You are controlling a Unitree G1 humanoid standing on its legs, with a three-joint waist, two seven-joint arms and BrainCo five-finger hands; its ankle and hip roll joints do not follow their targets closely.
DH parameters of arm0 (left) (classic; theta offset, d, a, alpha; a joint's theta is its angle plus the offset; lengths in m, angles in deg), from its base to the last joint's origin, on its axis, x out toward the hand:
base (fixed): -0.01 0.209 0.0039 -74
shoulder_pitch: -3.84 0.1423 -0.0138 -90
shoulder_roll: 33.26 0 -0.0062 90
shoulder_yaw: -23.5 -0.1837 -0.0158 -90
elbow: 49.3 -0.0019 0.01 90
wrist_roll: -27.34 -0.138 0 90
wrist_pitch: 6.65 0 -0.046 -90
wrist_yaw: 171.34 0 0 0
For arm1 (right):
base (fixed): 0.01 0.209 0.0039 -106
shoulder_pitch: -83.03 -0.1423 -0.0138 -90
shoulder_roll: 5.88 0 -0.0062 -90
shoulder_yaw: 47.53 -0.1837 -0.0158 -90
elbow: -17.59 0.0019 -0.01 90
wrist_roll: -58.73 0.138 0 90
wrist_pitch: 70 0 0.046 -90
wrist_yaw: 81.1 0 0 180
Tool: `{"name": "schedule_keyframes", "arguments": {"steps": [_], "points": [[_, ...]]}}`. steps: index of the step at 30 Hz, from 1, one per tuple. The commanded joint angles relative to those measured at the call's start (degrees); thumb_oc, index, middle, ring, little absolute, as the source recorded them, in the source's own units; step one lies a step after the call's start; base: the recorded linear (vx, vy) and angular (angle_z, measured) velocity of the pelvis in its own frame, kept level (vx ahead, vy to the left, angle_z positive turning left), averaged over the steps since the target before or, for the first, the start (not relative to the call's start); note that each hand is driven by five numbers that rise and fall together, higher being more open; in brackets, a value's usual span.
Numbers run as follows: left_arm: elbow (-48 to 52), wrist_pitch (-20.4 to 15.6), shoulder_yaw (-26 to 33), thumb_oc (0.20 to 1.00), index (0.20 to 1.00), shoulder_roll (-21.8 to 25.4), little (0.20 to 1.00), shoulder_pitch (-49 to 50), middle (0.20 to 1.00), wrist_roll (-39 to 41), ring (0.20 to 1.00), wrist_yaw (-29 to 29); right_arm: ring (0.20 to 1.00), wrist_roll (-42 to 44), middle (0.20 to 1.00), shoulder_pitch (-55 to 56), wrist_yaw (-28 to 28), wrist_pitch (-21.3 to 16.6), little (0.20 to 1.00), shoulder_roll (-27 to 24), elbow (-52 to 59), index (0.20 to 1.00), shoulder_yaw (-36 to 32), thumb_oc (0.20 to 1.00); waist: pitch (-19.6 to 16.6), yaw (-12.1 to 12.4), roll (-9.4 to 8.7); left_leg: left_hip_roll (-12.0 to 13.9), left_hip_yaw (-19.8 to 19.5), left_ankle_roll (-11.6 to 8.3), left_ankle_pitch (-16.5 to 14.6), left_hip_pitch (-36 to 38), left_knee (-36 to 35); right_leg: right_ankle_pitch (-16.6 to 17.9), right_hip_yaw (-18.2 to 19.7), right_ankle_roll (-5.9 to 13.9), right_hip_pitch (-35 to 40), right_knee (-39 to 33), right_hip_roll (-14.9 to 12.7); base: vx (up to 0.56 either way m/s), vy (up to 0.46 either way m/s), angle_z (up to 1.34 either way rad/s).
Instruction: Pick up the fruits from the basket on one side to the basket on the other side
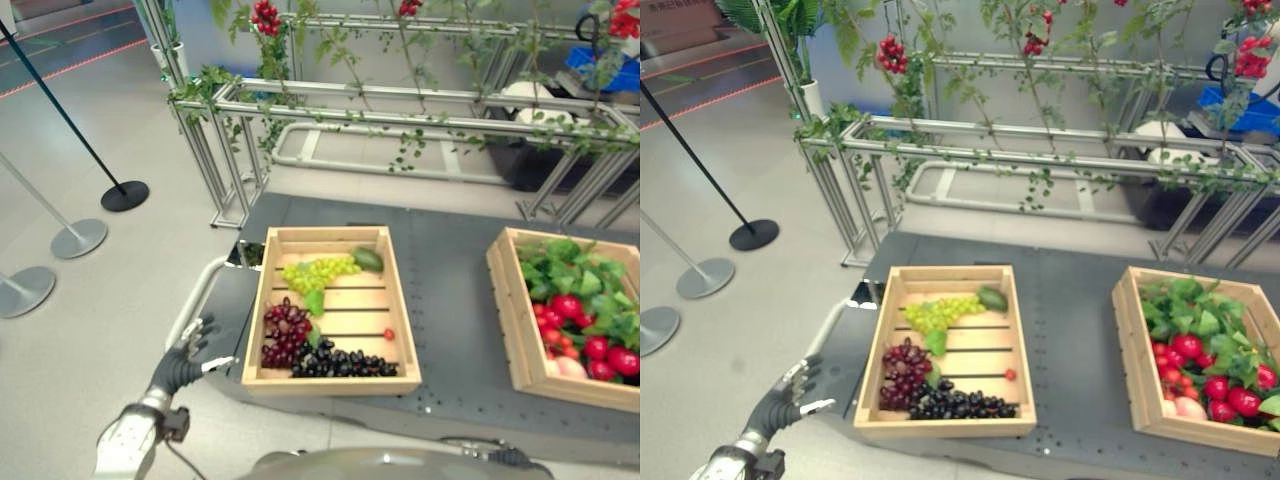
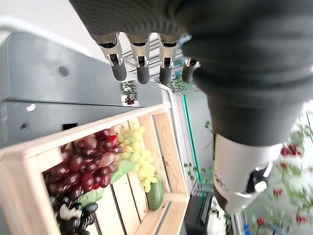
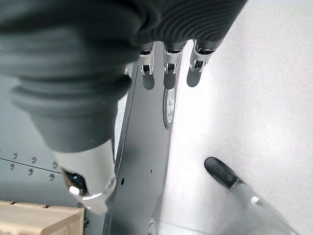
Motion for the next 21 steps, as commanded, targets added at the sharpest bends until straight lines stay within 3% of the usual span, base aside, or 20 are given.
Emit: {"name": "schedule_keyframes", "arguments": {"steps": [1,4,7,12,21], "points": [[2.4,-3.1,-0.1,1.0,1.0,3.2,1.0,-6.0,1.0,-10.9,1.0,4.9,1.0,-0.6,1.0,-1.7,0.5,-0.8,1.0,0.6,-1.9,1.0,1.8,1.0,-2.6,-0.7,-1.42,2.7,1.5,-4.21,0.0,-2.1,0.8,2.5,-1.1,1.99,-2.7,0.1,-4.1,0.05,-0.003,-0.02],[0.5,-3.5,0.3,1.0,1.0,4.9,1.0,-9.2,1.0,-16.3,1.0,7.3,1.0,-1.1,1.0,-1.4,0.3,-0.8,1.0,1.1,-1.5,1.0,2.6,1.0,-2.7,-1.5,-1.56,2.8,1.7,-4.31,0.0,-1.9,0.5,2.5,-0.7,1.97,-2.8,0.0,-4.0,0.04,-0.006,-0.04],[-2.0,-1.4,0.0,1.0,1.0,8.9,1.0,-15.5,1.0,-23.6,1.0,9.4,1.0,-2.4,1.0,-0.3,-0.7,-0.6,1.0,1.5,-0.7,1.0,4.2,1.0,-2.8,-3.2,-1.82,2.8,2.7,-4.45,0.0,-1.9,0.2,2.6,0.6,2.04,-3.7,-0.1,-3.9,0.03,-0.001,-0.07],[-7.7,0.6,-2.8,1.0,1.0,9.8,1.0,-23.1,1.0,-29.2,1.0,12.8,1.0,-3.2,1.0,0.4,-1.7,-0.4,1.0,1.5,-0.1,1.0,5.5,1.0,-2.4,-5.1,-2.41,2.8,3.9,-4.32,-0.1,-2.2,-0.2,2.7,2.2,2.03,-5.1,-0.1,-3.6,0.02,-0.001,-0.16],[-21.3,5.7,-6.9,1.0,1.0,10.8,1.0,-31.6,1.0,-31.9,1.0,12.7,1.0,-2.6,1.0,1.2,-2.3,0.3,1.0,1.3,1.3,1.0,6.2,1.0,-1.0,-7.0,-3.81,3.7,5.9,-4.14,-0.6,-3.9,0.9,2.8,5.0,1.78,-8.4,0.3,-2.5,0.01,-0.021,-0.17]]}}
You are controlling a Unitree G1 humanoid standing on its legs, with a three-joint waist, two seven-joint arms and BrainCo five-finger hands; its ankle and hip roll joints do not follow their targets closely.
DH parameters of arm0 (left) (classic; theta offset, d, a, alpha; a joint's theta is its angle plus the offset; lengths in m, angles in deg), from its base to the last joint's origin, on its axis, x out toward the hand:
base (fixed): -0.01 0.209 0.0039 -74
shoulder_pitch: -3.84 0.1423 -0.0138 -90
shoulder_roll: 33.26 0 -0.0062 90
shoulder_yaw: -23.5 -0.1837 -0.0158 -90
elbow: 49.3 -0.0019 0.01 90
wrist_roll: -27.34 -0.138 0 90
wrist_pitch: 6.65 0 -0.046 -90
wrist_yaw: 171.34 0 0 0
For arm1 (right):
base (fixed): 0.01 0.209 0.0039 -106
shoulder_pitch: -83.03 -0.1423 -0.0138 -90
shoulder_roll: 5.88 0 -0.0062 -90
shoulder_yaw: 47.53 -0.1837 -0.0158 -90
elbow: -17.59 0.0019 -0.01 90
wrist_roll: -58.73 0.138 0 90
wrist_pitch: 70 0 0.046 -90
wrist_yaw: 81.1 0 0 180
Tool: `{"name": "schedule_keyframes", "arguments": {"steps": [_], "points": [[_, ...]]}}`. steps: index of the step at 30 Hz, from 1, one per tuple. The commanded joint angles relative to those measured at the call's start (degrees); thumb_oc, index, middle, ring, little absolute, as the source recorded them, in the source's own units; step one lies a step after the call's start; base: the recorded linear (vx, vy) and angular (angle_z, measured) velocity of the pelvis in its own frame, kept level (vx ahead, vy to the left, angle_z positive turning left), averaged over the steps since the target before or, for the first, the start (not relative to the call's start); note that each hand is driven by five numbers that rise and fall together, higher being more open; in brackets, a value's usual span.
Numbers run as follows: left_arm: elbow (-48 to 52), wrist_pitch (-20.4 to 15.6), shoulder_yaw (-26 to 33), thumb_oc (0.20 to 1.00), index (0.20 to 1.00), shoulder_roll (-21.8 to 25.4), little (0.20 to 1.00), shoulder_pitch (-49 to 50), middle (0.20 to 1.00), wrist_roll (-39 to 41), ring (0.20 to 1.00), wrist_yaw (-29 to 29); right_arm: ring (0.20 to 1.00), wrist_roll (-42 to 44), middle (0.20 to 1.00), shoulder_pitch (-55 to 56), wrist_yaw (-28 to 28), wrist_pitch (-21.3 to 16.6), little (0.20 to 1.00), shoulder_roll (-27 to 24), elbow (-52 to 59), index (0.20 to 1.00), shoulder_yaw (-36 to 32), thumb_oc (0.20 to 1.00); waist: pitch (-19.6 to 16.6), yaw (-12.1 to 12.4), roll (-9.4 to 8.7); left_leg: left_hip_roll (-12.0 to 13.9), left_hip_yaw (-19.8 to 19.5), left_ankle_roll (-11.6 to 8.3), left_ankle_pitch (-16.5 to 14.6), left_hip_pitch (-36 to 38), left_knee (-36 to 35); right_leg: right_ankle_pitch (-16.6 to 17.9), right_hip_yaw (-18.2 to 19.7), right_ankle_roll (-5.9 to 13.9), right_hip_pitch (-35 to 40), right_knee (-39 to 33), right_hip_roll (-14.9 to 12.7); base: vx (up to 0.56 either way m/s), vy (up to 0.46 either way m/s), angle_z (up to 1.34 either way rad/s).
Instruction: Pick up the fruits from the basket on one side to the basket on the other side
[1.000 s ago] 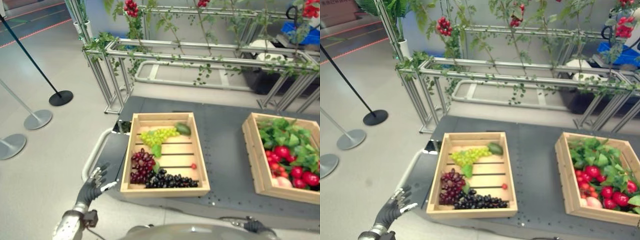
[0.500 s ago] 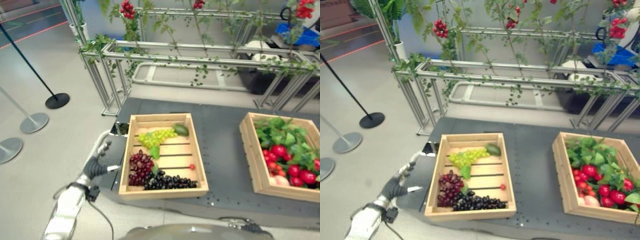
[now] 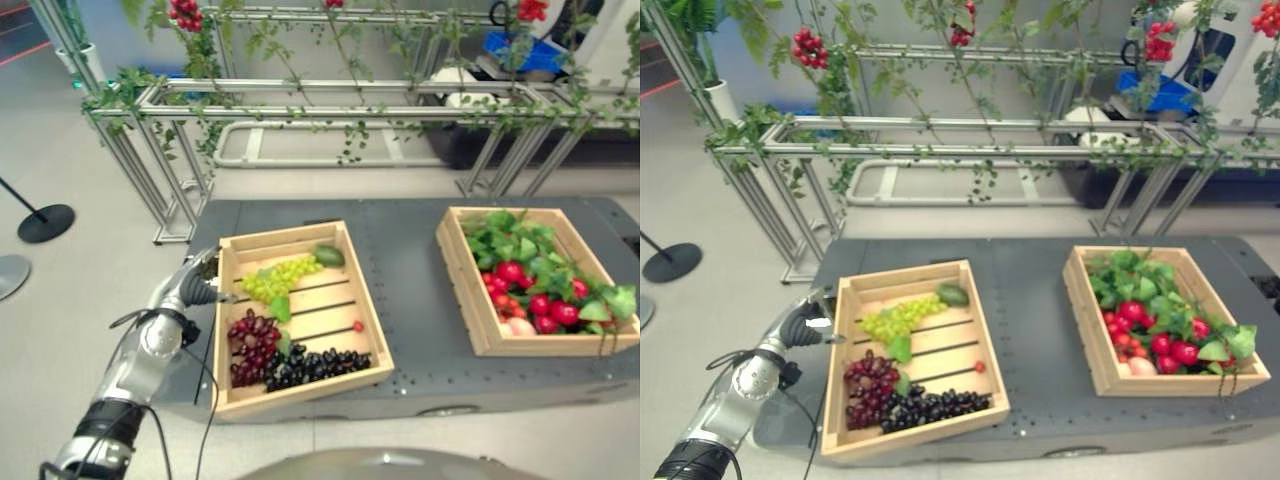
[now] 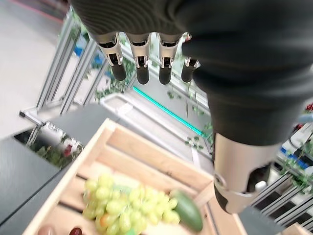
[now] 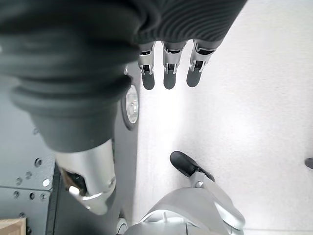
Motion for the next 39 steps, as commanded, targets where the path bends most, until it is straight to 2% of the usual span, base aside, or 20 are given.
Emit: {"name": "schedule_keyframes", "arguments": {"steps": [1,8,12,27,39], "points": [[-2.5,1.4,1.4,1.0,1.0,2.9,1.0,-4.6,1.0,-2.0,1.0,2.2,1.0,0.8,1.0,-2.4,-0.6,-0.1,1.0,0.0,-0.2,1.0,2.5,1.0,0.4,0.1,-1.99,3.2,1.4,-4.04,-0.9,-2.0,2.2,2.1,0.5,2.34,-3.6,0.4,-2.8,0.01,-0.033,-0.16],[-12.1,3.0,-0.5,1.0,1.0,4.7,1.0,-11.2,1.0,-1.1,1.0,5.3,1.0,2.7,1.0,-4.7,-0.3,-0.4,1.0,-0.7,1.4,1.0,3.8,1.0,3.9,-1.1,-2.72,4.5,3.3,-3.99,-1.6,-6.5,5.8,2.9,3.9,2.05,-9.2,1.5,-2.3,-0.06,-0.03,-0.26],[-13.5,3.1,-0.1,1.0,1.0,5.4,1.0,-13.3,1.0,1.7,1.0,6.2,1.0,4.1,1.0,-5.9,0.2,-0.7,1.0,-1.6,2.1,1.0,3.7,1.0,6.4,-1.5,-3.06,5.0,3.3,-4.14,-1.2,-9.2,6.9,3.2,4.5,1.64,-12.3,2.2,-2.1,-0.05,-0.038,-0.24],[-17.5,2.6,-4.0,1.0,1.0,9.4,1.0,-24.4,1.0,6.5,1.0,10.3,1.0,8.8,1.0,-10.8,1.8,-2.1,1.0,-2.7,4.4,1.0,4.6,1.0,12.8,-2.5,-4.07,6.6,0.5,-5.32,2.1,-17.1,6.9,3.9,3.4,0.97,-20.7,3.7,-1.0,0.0,-0.071,-0.01],[-19.1,2.2,-6.9,1.0,1.0,12.2,1.0,-30.9,1.0,8.3,1.0,12.8,1.0,12.0,1.0,-14.1,3.1,-3.6,1.0,-2.1,6.4,1.0,5.9,1.0,14.4,-3.0,-6.11,8.8,-1.4,-6.86,4.9,-20.4,4.7,4.1,1.7,0.72,-24.3,3.0,1.8,0.04,-0.087,0.02]]}}
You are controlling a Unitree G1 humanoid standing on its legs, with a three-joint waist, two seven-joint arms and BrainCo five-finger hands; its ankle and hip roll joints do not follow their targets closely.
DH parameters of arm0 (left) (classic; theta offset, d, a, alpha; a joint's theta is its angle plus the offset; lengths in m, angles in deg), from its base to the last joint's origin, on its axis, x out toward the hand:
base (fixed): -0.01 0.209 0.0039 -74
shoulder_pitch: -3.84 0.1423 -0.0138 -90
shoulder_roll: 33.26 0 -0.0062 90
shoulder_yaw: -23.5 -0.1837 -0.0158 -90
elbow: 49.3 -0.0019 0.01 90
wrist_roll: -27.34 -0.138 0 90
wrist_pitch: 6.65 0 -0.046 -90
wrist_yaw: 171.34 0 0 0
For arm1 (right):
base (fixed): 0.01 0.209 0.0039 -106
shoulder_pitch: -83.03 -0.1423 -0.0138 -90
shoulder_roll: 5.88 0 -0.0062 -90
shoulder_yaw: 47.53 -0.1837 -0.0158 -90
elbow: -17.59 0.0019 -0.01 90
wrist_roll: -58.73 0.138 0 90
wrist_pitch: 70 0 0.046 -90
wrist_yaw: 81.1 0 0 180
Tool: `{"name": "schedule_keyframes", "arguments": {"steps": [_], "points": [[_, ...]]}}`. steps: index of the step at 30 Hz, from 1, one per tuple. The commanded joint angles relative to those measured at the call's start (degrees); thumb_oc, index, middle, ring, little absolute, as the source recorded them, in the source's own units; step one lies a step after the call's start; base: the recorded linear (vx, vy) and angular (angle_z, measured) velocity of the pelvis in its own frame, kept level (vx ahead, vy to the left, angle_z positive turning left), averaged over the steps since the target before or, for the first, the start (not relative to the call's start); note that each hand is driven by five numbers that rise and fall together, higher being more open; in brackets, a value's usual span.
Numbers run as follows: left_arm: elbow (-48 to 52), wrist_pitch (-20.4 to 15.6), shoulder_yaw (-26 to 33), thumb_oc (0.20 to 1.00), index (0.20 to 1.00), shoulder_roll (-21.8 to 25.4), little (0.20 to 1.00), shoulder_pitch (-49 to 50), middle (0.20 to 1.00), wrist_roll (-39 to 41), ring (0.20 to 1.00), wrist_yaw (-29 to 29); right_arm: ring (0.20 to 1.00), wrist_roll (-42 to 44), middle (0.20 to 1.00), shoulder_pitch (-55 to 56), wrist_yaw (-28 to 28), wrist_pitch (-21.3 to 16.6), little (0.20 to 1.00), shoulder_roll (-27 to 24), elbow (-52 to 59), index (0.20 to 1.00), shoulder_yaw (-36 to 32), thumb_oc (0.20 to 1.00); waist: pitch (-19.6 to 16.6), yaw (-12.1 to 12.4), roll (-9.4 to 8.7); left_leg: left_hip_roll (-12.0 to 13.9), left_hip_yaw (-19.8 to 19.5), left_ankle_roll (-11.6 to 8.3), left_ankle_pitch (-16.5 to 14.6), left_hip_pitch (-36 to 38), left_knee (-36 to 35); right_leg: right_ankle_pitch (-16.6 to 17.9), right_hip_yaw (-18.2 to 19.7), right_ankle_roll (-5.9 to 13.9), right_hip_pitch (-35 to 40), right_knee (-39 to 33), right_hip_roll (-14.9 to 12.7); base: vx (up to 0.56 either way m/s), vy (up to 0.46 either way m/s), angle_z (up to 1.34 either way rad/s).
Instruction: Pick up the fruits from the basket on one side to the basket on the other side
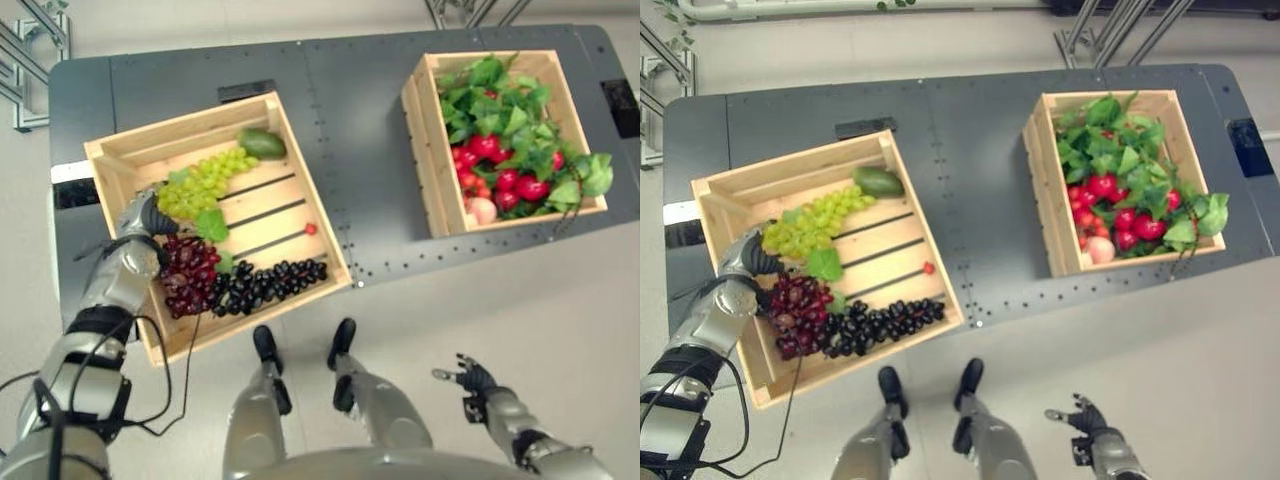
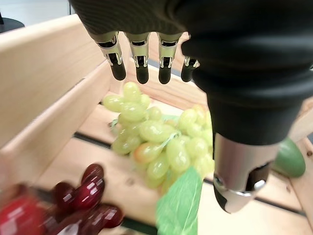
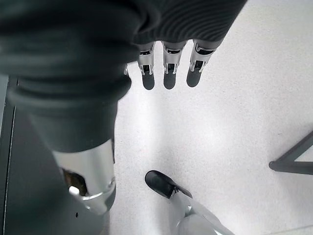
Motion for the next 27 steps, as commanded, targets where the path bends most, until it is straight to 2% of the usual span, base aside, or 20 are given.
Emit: {"name": "schedule_keyframes", "arguments": {"steps": [1,10,18,27], "points": [[-1.4,-1.3,-0.9,1.0,1.0,2.5,1.0,-3.2,1.0,1.1,1.0,2.5,1.0,2.3,1.0,1.1,1.5,-1.8,1.0,-0.8,0.3,1.0,0.7,1.0,-2.0,0.4,-0.82,4.2,-2.3,-5.1,3.5,-0.1,-1.2,0.4,-2.4,5.44,-4.0,2.1,-1.6,0.04,-0.112,0.02],[-0.9,-1.3,-1.4,1.0,1.0,6.0,1.0,-8.3,1.0,2.3,1.0,4.6,1.0,3.6,1.0,0.5,1.8,-2.4,1.0,-0.3,0.8,1.0,0.9,1.0,-1.5,0.1,-2.21,5.0,-3.5,-5.67,3.9,-2.5,-1.2,0.0,-3.6,5.07,-5.9,2.1,-0.4,0.02,-0.057,0.05],[-1.0,-1.2,-1.7,1.0,1.0,7.2,1.0,-9.8,1.0,2.3,1.0,5.2,1.0,3.8,1.0,0.3,1.5,-2.7,1.0,0.1,0.3,1.0,1.4,1.0,-1.1,-0.2,-2.34,5.4,-3.9,-5.78,4.2,-3.5,-1.2,0.1,-4.0,4.99,-6.6,2.2,-0.1,0.0,-0.004,0.02],[-2.9,-0.5,-5.7,1.0,1.0,8.0,1.0,-13.6,1.0,0.2,1.0,4.5,1.0,4.8,1.0,-0.8,1.4,-2.8,1.0,-0.1,1.2,1.0,2.0,1.0,-0.8,-0.8,-1.89,5.5,-4.2,-5.82,4.4,-4.2,-1.2,-0.3,-3.5,4.8,-7.7,2.7,0.1,0.0,0.0,0.0]]}}
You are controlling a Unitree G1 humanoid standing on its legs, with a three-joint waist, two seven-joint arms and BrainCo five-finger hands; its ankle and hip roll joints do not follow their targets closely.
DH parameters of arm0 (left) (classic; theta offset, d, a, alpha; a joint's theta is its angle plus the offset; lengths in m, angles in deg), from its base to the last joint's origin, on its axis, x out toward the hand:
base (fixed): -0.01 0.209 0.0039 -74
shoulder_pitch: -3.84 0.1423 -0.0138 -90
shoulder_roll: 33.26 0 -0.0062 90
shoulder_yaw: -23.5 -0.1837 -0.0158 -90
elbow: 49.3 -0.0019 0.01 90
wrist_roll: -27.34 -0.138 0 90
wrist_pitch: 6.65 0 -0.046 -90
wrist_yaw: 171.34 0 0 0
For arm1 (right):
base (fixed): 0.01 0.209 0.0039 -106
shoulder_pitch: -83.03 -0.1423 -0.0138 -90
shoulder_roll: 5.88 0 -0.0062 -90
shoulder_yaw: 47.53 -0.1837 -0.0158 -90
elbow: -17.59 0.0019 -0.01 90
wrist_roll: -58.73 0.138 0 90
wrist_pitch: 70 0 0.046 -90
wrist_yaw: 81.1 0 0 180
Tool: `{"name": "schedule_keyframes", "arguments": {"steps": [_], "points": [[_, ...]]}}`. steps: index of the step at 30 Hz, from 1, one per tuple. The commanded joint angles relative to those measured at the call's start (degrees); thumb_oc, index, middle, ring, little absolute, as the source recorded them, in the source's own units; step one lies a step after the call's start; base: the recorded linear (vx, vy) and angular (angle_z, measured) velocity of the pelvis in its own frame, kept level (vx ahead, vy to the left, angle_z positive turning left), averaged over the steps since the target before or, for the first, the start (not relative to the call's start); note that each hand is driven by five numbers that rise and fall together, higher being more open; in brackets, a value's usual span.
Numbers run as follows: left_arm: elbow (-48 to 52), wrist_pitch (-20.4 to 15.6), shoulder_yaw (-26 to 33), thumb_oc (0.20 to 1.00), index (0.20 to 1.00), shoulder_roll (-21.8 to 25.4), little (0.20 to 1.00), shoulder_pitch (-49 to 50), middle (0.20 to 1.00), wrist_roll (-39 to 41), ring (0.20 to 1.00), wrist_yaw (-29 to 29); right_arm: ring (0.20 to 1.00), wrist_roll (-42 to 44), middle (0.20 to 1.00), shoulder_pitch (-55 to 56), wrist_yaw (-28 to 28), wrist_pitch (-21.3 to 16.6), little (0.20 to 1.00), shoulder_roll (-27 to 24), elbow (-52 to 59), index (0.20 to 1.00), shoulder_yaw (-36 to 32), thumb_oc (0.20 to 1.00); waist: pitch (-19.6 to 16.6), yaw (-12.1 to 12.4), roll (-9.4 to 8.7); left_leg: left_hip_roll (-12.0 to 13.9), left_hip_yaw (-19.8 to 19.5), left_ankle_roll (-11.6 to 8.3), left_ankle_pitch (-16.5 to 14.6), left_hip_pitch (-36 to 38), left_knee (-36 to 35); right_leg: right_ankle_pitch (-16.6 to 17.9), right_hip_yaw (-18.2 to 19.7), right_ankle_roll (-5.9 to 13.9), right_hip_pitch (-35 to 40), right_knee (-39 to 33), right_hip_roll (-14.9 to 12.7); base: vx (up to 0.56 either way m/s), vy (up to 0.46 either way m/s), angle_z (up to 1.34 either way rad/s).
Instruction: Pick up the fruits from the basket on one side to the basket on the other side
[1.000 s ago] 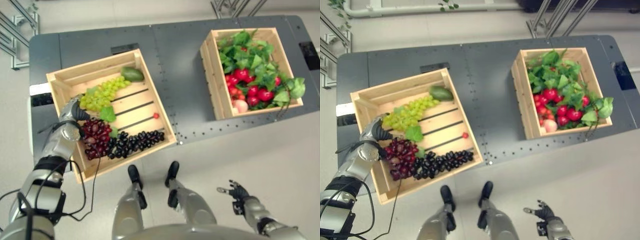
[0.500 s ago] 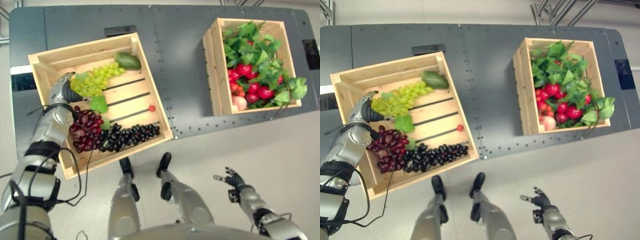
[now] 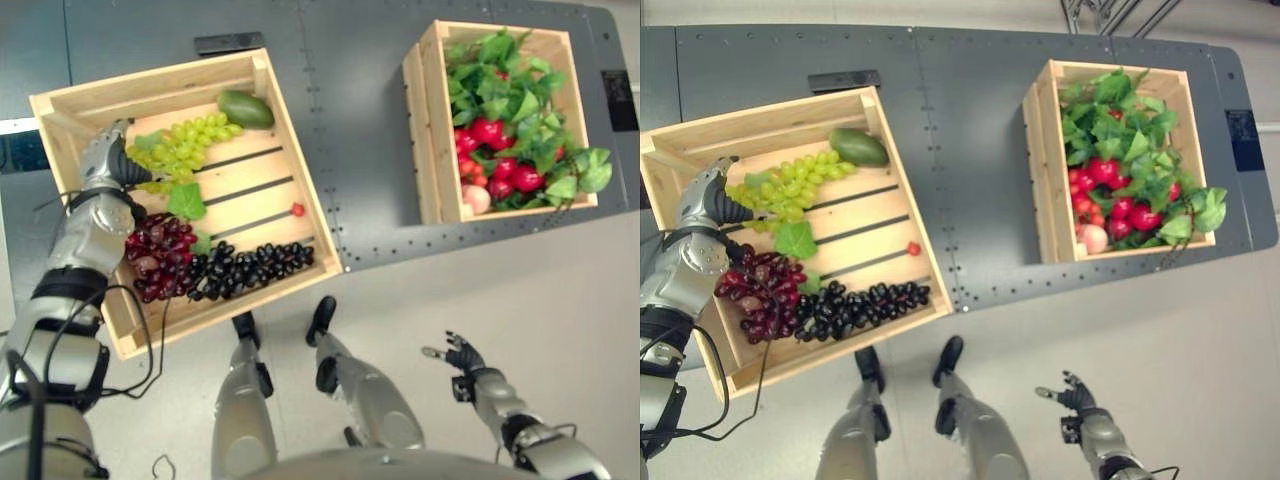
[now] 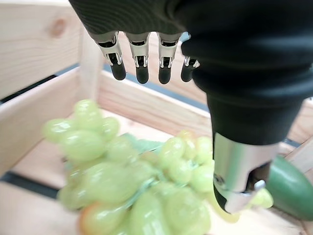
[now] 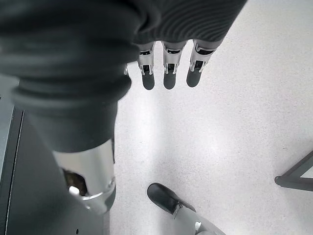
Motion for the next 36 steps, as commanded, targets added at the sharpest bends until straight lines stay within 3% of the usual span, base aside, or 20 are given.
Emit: {"name": "schedule_keyframes", "arguments": {"steps": [1,5,13,27,36], "points": [[-1.9,-0.6,0.2,1.0,1.0,1.9,1.0,-2.9,1.0,-0.3,1.0,1.3,1.0,2.5,1.0,0.4,0.7,-0.9,1.0,-1.2,-0.6,1.0,0.5,1.0,-1.8,0.8,0.99,4.3,-2.1,-5.04,3.4,0.3,-1.3,-0.5,-2.0,5.3,-3.8,2.6,-1.1,-0.02,0.006,-0.06],[-8.5,-0.1,-5.6,1.0,1.0,1.9,1.0,-7.2,1.0,-1.5,1.0,-1.6,1.0,3.0,1.0,-0.6,0.5,-1.0,1.0,-1.8,1.2,1.0,1.9,1.0,-1.3,-0.4,0.81,4.5,-1.3,-4.86,3.2,-0.2,-0.7,-0.3,-1.2,5.31,-4.8,2.9,-0.8,-0.02,0.008,-0.14],[-13.6,-0.2,-9.5,1.0,1.0,-0.1,1.0,-9.0,1.0,-2.4,1.0,-3.5,1.0,3.8,1.0,-1.4,0.9,-1.1,1.0,-2.2,1.2,1.0,1.8,1.0,-0.5,-1.4,0.66,4.6,-1.1,-4.74,3.0,-1.2,0.1,-0.3,-0.7,5.19,-6.1,3.3,-0.7,-0.02,-0.005,-0.11],[-20.7,-0.8,-9.5,1.0,1.0,-5.8,1.0,-4.2,1.0,-1.5,1.0,-4.7,1.0,4.8,1.0,-3.0,1.8,-1.9,1.0,-2.9,3.7,1.0,2.1,1.0,1.0,-2.7,0.01,4.8,-0.7,-4.57,3.3,-3.0,0.4,0.2,-0.1,5.19,-8.2,3.8,-0.7,-0.01,0.003,-0.05],[-21.7,-0.8,-10.4,1.0,1.0,-4.7,1.0,-5.8,1.0,-1.8,1.0,-3.9,1.0,4.7,1.0,-2.4,1.7,-2.2,1.0,-3.2,4.4,1.0,2.0,1.0,1.1,-3.1,-0.39,4.9,-0.9,-4.45,3.2,-4.1,0.8,0.5,-0.2,5.17,-9.1,3.9,-0.7,0.0,0.003,-0.01]]}}
